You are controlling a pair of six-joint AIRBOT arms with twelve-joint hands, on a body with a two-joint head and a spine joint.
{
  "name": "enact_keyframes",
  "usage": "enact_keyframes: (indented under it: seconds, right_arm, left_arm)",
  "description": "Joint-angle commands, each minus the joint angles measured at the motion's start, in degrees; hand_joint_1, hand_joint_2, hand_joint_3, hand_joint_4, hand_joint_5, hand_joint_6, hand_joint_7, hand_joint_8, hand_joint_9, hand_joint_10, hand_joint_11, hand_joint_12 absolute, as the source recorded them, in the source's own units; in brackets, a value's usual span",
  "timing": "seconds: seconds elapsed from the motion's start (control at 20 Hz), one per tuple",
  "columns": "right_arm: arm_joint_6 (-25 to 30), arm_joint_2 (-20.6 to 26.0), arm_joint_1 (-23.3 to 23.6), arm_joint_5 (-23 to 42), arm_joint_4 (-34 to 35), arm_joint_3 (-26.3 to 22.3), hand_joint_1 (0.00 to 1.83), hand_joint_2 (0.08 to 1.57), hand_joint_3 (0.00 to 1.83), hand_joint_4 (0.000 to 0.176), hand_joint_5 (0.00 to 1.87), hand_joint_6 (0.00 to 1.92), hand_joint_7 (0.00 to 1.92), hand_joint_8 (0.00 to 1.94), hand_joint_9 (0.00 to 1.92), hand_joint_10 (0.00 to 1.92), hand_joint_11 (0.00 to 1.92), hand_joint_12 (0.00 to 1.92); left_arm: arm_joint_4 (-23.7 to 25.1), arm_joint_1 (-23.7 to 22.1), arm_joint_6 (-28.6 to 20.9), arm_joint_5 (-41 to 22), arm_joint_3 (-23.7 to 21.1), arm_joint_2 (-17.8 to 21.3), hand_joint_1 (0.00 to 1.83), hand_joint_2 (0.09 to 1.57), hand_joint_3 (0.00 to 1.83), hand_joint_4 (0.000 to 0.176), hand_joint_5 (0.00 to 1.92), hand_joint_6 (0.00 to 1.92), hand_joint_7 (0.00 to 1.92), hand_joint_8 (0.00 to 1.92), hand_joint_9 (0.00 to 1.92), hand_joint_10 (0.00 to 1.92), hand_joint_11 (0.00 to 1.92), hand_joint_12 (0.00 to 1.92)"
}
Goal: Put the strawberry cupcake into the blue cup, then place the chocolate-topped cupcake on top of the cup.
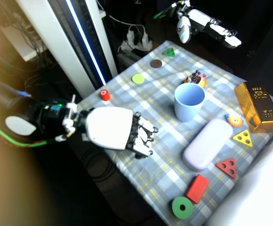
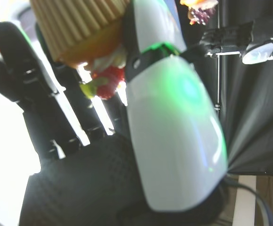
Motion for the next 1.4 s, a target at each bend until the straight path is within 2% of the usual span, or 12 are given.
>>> enact_keyframes:
  seconds: [0.0, 0.2, 0.3, 0.4, 0.45, 0.5, 0.65, 0.75, 1.15, 1.25, 1.3, 1.35]
  right_arm:
    - [0.6, 0.3, 1.4, 6.5, 1.6, 0.0, 1.01, 1.22, 0.00, 0.000, 0.79, 1.28, 1.22, 0.02, 1.30, 0.05, 0.81, 1.25]
    - [11.1, -1.0, 5.5, 8.2, -3.9, 3.3, 1.00, 1.27, 0.00, 0.000, 0.70, 1.40, 1.11, 0.00, 1.23, 0.00, 0.78, 1.14]
    - [16.0, -1.2, 7.5, 8.6, -6.1, 4.8, 0.86, 1.27, 0.00, 0.160, 0.68, 1.43, 1.09, 0.00, 1.21, 0.00, 0.58, 1.31]
    - [17.1, -1.2, 8.7, 8.6, -6.9, 5.3, 0.87, 1.29, 0.00, 0.110, 0.65, 1.47, 1.09, 0.00, 1.19, 0.01, 0.54, 1.30]
    - [18.7, -1.5, 9.3, 8.9, -7.8, 5.7, 0.83, 1.30, 0.00, 0.158, 0.63, 1.50, 1.08, 0.00, 1.16, 0.00, 0.42, 1.28]
    - [19.7, -1.7, 9.7, 9.2, -8.6, 5.9, 0.59, 1.29, 0.00, 0.000, 0.67, 0.75, 1.13, 0.01, 1.18, 0.01, 0.36, 1.25]
    - [21.4, -3.1, 12.9, 9.1, -12.1, 6.6, 0.94, 1.23, 0.00, 0.114, 0.77, 1.29, 1.13, 0.00, 1.22, 0.02, 0.69, 1.27]
    - [21.9, -4.3, 14.5, 9.1, -13.5, 7.2, 0.95, 1.23, 0.00, 0.071, 0.76, 1.32, 1.12, 0.00, 1.24, 0.03, 0.78, 1.28]
    - [22.3, -8.9, 17.7, 9.1, -14.5, 9.7, 0.99, 1.18, 0.00, 0.087, 0.85, 1.18, 1.17, 0.02, 1.22, 0.03, 0.72, 1.24]
    - [22.3, -9.4, 18.3, 9.3, -14.0, 10.0, 0.97, 1.18, 0.00, 0.140, 0.85, 1.18, 1.24, 0.01, 1.29, 0.05, 0.84, 1.16]
    - [22.3, -10.1, 18.6, 9.4, -13.9, 10.1, 0.80, 1.19, 0.00, 0.000, 0.88, 0.47, 1.26, 0.01, 1.32, 0.07, 0.83, 1.25]
    - [22.3, -10.4, 18.7, 9.4, -14.0, 10.1, 0.69, 1.19, 0.00, 0.000, 0.95, 0.17, 1.17, 0.00, 1.20, 0.02, 0.63, 1.28]
  left_arm:
    - [3.1, 0.0, -0.4, -5.3, 0.2, 0.1, 0.00, 0.94, 0.00, 0.077, 0.07, 0.00, 0.06, 0.00, 0.00, 0.00, 0.00, 0.00]
    - [4.4, -0.5, -0.4, -3.3, 0.8, -0.1, 0.00, 0.93, 0.00, 0.071, 0.08, 0.00, 0.09, 0.01, 0.04, 0.01, 0.00, 0.00]
    - [4.2, -0.5, -0.4, -4.1, 0.8, -0.2, 0.00, 0.92, 0.00, 0.070, 0.07, 0.00, 0.06, 0.00, 0.02, 0.00, 0.00, 0.00]
    - [4.1, -0.5, -0.4, -4.0, 0.8, -0.1, 0.00, 0.93, 0.00, 0.049, 0.07, 0.00, 0.06, 0.00, 0.02, 0.00, 0.00, 0.00]
    - [4.1, -0.5, -0.3, -3.8, 0.7, -0.1, 0.00, 0.93, 0.00, 0.046, 0.07, 0.00, 0.07, 0.01, 0.03, 0.01, 0.00, 0.00]
    - [4.1, -0.5, -0.3, -3.8, 0.7, -0.1, 0.00, 0.94, 0.00, 0.036, 0.07, 0.00, 0.07, 0.01, 0.03, 0.01, 0.00, 0.00]
    - [3.9, -0.4, -0.3, -3.9, 0.7, -0.1, 0.00, 0.94, 0.00, 0.035, 0.08, 0.01, 0.08, 0.01, 0.04, 0.01, 0.00, 0.00]
    - [4.0, -0.5, -0.3, -3.6, 0.8, -0.1, 0.00, 0.94, 0.00, 0.038, 0.07, 0.00, 0.06, 0.00, 0.02, 0.00, 0.00, 0.00]
    - [4.6, -0.7, -0.3, -2.3, 1.2, 0.0, 0.00, 0.93, 0.00, 0.045, 0.09, 0.00, 0.10, 0.01, 0.06, 0.01, 0.00, 0.00]
    - [4.7, -0.8, -0.3, -2.1, 1.4, 0.0, 0.00, 0.95, 0.00, 0.044, 0.08, 0.00, 0.08, 0.00, 0.02, 0.00, 0.00, 0.00]
    - [4.8, -0.8, -0.3, -2.1, 1.4, 0.0, 0.00, 0.94, 0.00, 0.034, 0.09, 0.00, 0.08, 0.00, 0.02, 0.00, 0.00, 0.00]
    - [4.9, -0.8, -0.3, -2.0, 1.5, 0.0, 0.00, 0.94, 0.00, 0.033, 0.09, 0.00, 0.08, 0.00, 0.02, 0.00, 0.00, 0.00]
